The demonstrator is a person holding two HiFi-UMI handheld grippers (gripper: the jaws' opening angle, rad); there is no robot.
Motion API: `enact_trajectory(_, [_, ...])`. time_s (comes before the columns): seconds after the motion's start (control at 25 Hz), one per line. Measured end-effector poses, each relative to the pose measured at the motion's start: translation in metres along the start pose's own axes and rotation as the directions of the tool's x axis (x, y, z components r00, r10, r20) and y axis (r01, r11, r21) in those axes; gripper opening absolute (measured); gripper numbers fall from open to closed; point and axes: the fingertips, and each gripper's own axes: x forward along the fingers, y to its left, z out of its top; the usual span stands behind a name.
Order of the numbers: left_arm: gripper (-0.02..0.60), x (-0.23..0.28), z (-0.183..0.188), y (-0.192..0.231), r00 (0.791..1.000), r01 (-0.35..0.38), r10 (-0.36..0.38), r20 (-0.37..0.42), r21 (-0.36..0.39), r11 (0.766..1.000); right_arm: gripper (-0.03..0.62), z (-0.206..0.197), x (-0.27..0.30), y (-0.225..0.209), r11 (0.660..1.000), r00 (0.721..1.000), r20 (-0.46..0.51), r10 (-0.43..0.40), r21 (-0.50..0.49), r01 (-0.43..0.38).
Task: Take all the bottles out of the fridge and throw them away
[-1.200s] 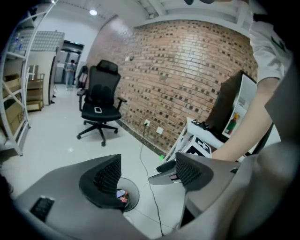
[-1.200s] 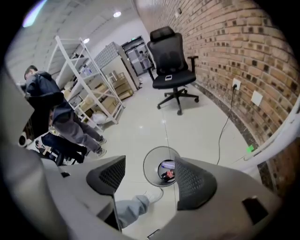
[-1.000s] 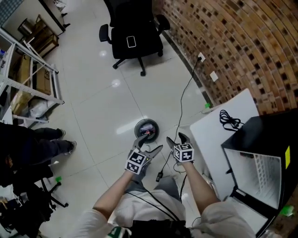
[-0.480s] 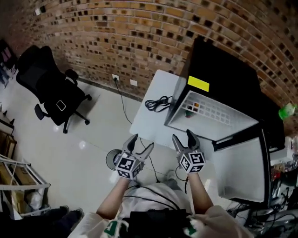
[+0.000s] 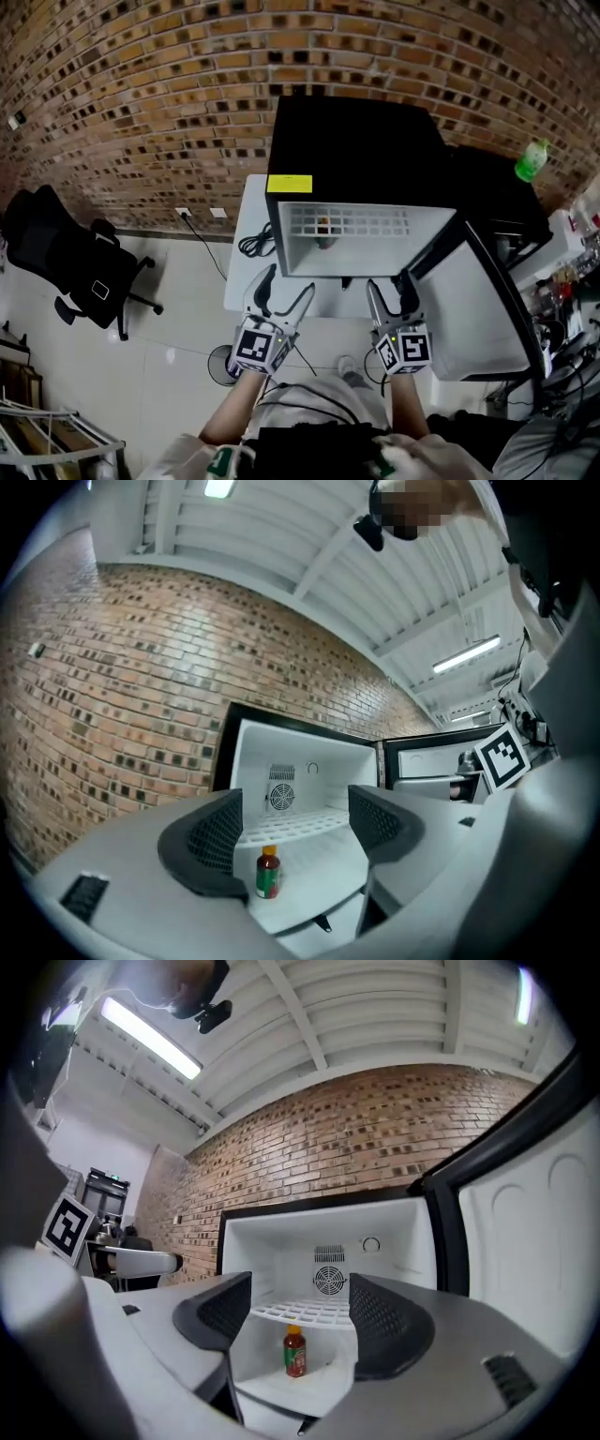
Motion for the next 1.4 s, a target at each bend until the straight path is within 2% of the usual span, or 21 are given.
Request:
enact_trajectory(0.12, [0.341,0.009,0.024,-0.021,0.999,0.031,-0.030,0.022,-0.026,0.999,0.357,0.014,-0.009,-0.012,1.000,0.999,0.029,-0.025,0.003,0.025])
enact_trajectory(0.24, [0.341,0.013,0.030,-0.029,0.999,0.036,-0.035,0.030,-0.035,0.999,0.357,0.018,-0.008,-0.021,1.000,0.998,0.051,-0.022,0.013,0.022])
enact_trajectory(0.44, [0.341,0.018,0.035,-0.038,0.999,0.034,-0.033,0.028,-0.030,0.999,0.357,0.001,-0.004,-0.032,1.000,1.000,-0.005,-0.006,0.005,0.006])
enact_trajectory(0.6, [0.341,0.016,0.023,-0.026,0.999,0.008,-0.007,0.053,-0.020,1.000,0.357,-0.010,-0.002,-0.034,0.999,1.000,-0.023,0.013,0.037,-0.013])
enact_trajectory(0.72, [0.340,0.016,0.031,-0.031,0.999,0.004,-0.002,0.052,-0.022,1.000,0.357,-0.020,0.003,-0.029,0.998,0.998,-0.052,0.040,0.054,-0.038])
enact_trajectory(0.92, [0.341,0.014,0.022,-0.022,0.998,-0.033,0.033,0.058,-0.003,0.999,0.357,-0.041,0.019,-0.019,0.992,0.989,-0.106,0.104,0.082,-0.096])
enact_trajectory(1.12, [0.340,0.006,0.021,-0.012,0.994,-0.094,0.093,0.056,0.005,0.996,0.357,-0.083,0.047,-0.008,0.979,0.962,-0.195,0.190,0.115,-0.170])
enact_trajectory(1.24, [0.340,0.002,0.028,-0.008,0.990,-0.127,0.127,0.062,-0.007,0.992,0.357,-0.123,0.072,0.001,0.968,0.928,-0.280,0.246,0.126,-0.218])
enact_trajectory(1.4, [0.341,-0.008,0.040,-0.006,0.982,-0.181,0.183,0.053,-0.033,0.983,0.357,-0.187,0.122,0.006,0.963,0.887,-0.376,0.269,0.114,-0.244])
